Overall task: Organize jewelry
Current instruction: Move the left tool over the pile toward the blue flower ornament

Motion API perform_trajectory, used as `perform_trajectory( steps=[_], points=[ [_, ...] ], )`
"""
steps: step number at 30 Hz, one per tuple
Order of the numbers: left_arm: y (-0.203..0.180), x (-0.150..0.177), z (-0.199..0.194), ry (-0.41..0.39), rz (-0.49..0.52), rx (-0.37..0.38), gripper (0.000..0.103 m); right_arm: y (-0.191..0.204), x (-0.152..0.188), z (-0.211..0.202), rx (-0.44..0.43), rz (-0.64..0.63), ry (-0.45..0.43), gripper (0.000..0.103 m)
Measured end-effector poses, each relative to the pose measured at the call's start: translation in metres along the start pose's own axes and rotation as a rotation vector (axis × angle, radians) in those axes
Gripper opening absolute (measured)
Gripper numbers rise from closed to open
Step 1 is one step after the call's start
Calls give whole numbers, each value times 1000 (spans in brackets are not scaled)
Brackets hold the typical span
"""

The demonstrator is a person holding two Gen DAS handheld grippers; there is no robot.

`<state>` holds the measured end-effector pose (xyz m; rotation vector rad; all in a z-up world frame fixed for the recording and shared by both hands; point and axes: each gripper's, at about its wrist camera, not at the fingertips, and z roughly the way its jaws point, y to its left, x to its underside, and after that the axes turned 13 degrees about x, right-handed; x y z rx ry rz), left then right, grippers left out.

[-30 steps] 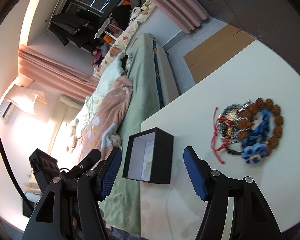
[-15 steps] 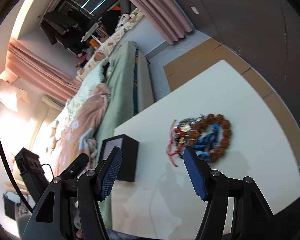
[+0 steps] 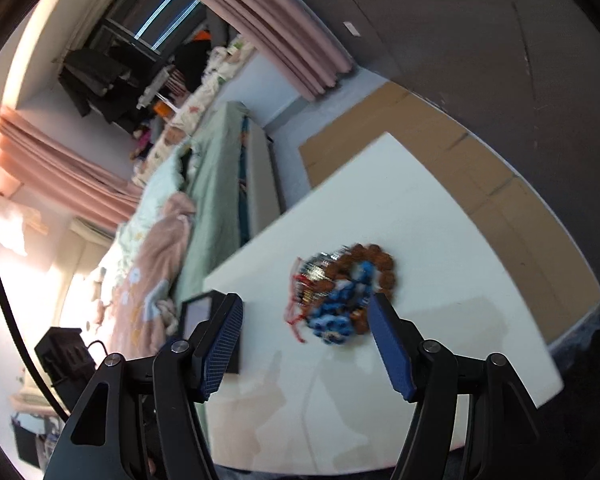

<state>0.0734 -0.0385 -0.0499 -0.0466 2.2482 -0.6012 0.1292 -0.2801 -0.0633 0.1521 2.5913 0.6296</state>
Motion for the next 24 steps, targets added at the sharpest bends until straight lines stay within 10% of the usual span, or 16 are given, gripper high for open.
perform_trajectory(
  steps=[8, 24],
  points=[
    [-9, 5, 22, 49, -4, 41, 102, -33, -5, -1, 71, 79, -1, 103],
    [-26, 17, 74, 129, 16, 108, 86, -62, -9, 10, 67, 203, 74, 103]
  ],
)
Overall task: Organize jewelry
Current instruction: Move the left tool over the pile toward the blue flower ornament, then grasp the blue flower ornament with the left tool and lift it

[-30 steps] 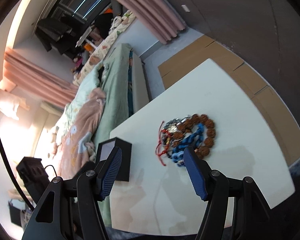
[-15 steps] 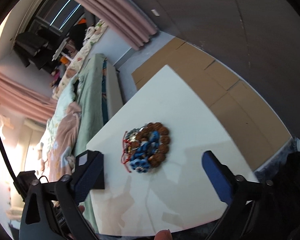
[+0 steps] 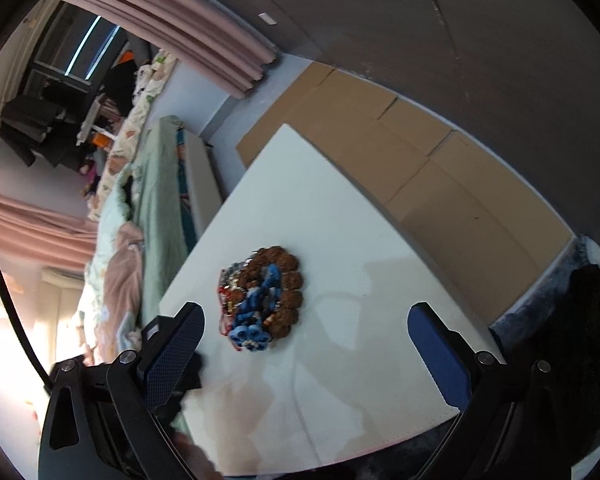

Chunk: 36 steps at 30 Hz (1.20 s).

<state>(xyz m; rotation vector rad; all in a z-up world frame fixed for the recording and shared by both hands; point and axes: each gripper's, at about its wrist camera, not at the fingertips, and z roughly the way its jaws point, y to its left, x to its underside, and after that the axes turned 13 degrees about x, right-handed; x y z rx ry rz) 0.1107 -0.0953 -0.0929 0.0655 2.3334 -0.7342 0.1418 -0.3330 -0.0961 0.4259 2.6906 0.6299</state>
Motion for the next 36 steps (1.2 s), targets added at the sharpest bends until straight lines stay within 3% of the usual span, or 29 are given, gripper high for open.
perform_trajectory(
  steps=[6, 11, 14, 16, 19, 25, 31, 36],
  points=[
    [-7, 5, 23, 32, 29, -14, 84, -3, 1, 7, -5, 29, 25, 103],
    [-9, 7, 39, 49, 38, -28, 72, 0, 0, 3, 18, 14, 0, 103],
    [-8, 7, 45, 60, 44, -41, 58, 2, 0, 5, 12, 11, 0, 103],
    [-5, 8, 47, 69, 40, -42, 40, 5, 1, 7, 21, -1, 2, 103],
    [-1, 5, 39, 51, 21, -42, 26, 10, 1, 14, 23, -32, 23, 103],
    [5, -5, 7, -22, 7, -47, 25, 11, 7, 40, -35, 14, 168, 103],
    [13, -13, -24, -78, -17, -31, 24, 27, 12, 40, 8, -36, 109, 103],
    [18, -20, -46, -123, -30, -28, 24, 28, 12, 47, 40, -11, 113, 103]
  ],
)
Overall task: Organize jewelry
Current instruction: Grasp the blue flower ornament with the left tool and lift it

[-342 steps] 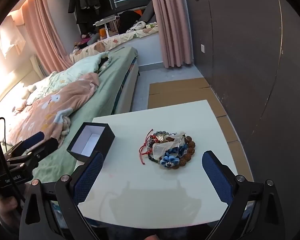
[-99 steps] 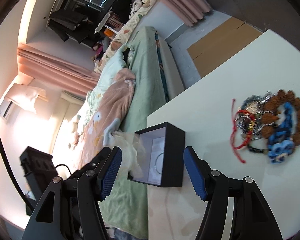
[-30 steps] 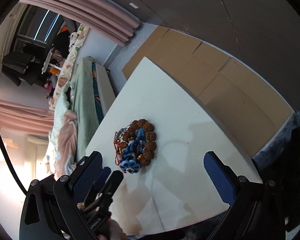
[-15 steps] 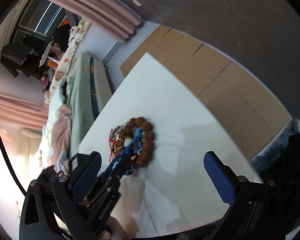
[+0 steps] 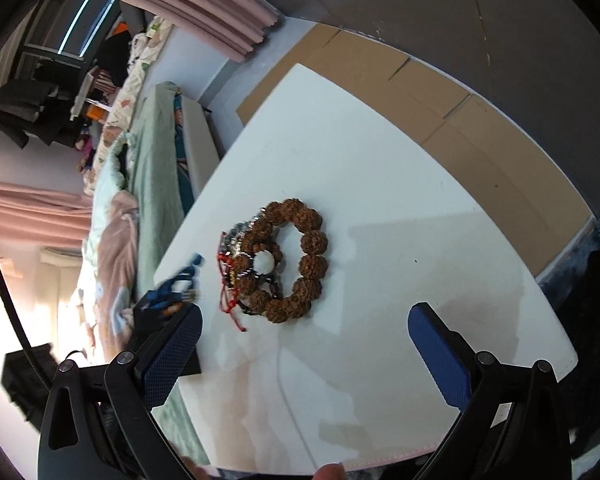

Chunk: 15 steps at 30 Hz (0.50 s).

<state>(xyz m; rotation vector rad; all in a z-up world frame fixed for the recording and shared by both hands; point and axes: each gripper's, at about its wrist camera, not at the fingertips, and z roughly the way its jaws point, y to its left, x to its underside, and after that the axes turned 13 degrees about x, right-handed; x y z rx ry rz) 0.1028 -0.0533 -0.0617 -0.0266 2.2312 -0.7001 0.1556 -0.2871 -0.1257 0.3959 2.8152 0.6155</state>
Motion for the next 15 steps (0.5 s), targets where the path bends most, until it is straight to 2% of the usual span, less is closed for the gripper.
perform_trajectory(
  steps=[7, 8, 11, 15],
  points=[
    [13, -6, -20, -37, -31, -2, 24, 11, -4, 5, 36, -23, -35, 102],
    [15, -7, -23, -41, -37, -3, 24, 13, -4, 7, 37, -28, -40, 99],
    [20, -11, -29, -55, -49, -2, 24, 20, -6, 14, 90, -64, -51, 77],
    [26, -16, -36, -69, -61, -2, 24, 25, -10, 29, 116, -69, -30, 72]
  ],
)
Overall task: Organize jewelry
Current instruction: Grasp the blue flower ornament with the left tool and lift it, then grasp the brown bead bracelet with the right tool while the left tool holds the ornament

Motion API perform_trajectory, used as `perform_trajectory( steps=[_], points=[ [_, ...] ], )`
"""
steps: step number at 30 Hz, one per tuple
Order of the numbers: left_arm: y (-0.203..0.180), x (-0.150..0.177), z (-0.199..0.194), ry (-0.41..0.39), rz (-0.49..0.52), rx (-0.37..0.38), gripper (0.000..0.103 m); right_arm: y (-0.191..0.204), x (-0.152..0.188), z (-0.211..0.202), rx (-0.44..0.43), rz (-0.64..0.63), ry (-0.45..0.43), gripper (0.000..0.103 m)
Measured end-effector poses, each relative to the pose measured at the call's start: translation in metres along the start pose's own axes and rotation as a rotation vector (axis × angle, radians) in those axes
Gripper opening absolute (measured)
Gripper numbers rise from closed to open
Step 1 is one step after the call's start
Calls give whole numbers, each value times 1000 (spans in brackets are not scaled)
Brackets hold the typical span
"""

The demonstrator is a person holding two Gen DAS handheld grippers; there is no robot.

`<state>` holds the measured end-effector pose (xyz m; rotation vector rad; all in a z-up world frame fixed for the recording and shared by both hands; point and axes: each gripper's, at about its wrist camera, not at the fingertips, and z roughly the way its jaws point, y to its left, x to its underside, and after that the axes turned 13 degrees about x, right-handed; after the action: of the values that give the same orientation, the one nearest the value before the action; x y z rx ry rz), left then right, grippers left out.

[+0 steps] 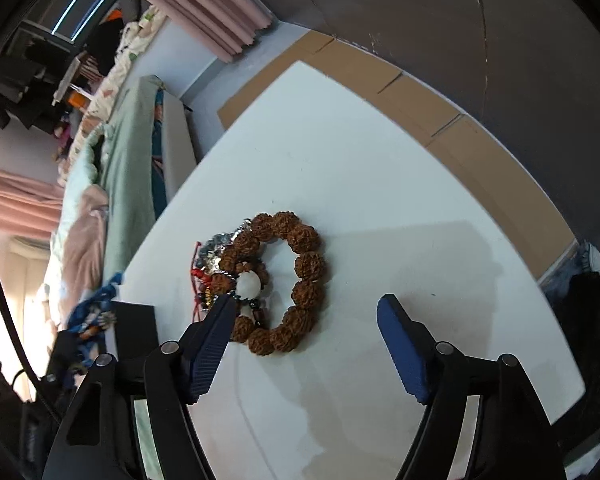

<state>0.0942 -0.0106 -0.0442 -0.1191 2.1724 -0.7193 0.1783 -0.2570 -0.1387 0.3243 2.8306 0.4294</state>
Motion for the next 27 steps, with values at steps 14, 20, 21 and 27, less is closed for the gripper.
perform_trajectory(
  steps=[14, 20, 21, 27],
  points=[
    [24, -14, -18, -30, -39, -4, 24, 40, -4, 4, -78, -40, -27, 48],
    [33, -18, -24, -45, -69, -4, 24, 41, -6, 24, -82, 13, 30, 47],
    [34, -20, -25, -47, -72, -3, 24, 41, -7, 27, -88, 21, 34, 45],
    [37, -22, -28, -56, -85, -1, 24, 53, -5, 23, -86, 13, -4, 29]
  ],
)
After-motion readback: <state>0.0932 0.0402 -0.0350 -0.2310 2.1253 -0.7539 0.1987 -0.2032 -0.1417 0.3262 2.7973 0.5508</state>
